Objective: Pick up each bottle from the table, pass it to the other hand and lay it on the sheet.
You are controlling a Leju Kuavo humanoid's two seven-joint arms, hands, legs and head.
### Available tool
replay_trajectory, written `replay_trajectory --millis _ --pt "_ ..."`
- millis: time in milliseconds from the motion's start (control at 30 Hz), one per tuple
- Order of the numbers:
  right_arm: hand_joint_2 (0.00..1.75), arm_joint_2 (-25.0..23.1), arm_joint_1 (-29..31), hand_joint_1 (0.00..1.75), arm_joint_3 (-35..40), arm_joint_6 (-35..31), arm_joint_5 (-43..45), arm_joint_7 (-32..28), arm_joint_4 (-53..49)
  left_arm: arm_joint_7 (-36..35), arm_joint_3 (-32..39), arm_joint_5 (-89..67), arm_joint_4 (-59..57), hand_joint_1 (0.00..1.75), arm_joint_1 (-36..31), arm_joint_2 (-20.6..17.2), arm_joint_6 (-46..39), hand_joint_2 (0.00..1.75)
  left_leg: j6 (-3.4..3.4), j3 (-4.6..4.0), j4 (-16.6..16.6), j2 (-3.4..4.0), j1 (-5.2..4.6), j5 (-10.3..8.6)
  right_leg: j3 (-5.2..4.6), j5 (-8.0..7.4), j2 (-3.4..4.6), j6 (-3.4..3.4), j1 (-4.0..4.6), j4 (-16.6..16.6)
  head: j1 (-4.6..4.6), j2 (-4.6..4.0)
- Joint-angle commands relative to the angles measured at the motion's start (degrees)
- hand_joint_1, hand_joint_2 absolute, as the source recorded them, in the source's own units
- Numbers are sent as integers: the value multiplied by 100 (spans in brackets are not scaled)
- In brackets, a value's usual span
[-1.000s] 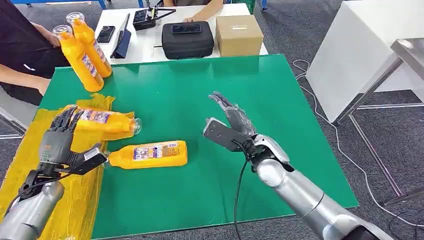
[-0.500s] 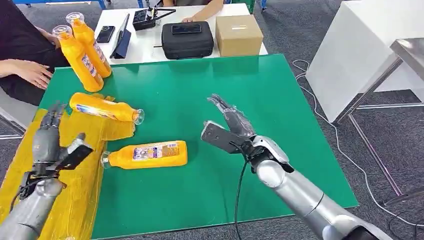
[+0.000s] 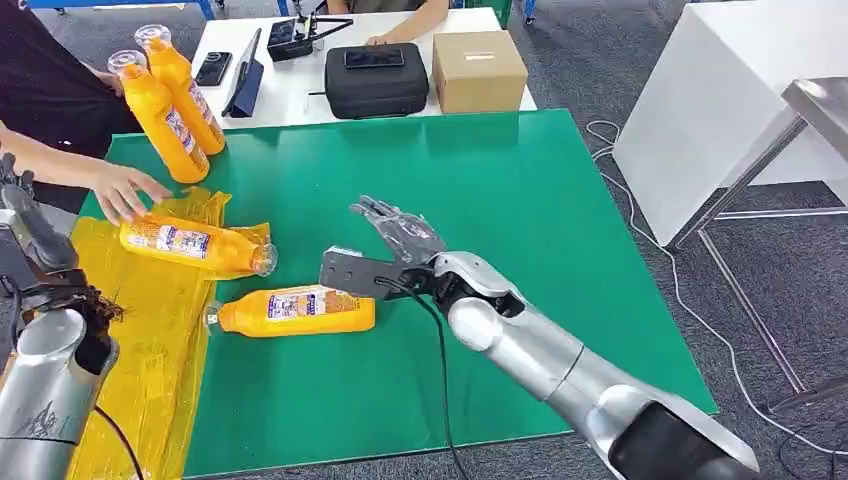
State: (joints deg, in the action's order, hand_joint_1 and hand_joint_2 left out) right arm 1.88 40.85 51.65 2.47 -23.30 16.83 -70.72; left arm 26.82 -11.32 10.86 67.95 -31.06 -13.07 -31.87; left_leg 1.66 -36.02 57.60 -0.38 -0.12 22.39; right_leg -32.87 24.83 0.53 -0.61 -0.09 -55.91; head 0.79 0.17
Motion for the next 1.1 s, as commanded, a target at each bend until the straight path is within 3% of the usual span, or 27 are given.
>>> replay_trajectory --millis 33,633,1100 --pt "175 -370 544 0 622 53 4 54 1278 64 -548 105 -94 0 -393 89 -40 0 -6 8 0 -2 3 5 12 5 -6 -1 3 3 0 2" --pt "175 -672 258 0 741 267 167 275 1395 2 -765 232 -155 0 -523 242 -88 0 -17 42 -1 -10 4 22 51 23 -21 0 3 11 0 0" --pt "175 -894 83 0 906 345 98 404 1866 18 -858 337 14 0 -404 227 -156 0 -6 13 -5 -2 -1 5 16 5 -8 -1 -2 9 2 2"
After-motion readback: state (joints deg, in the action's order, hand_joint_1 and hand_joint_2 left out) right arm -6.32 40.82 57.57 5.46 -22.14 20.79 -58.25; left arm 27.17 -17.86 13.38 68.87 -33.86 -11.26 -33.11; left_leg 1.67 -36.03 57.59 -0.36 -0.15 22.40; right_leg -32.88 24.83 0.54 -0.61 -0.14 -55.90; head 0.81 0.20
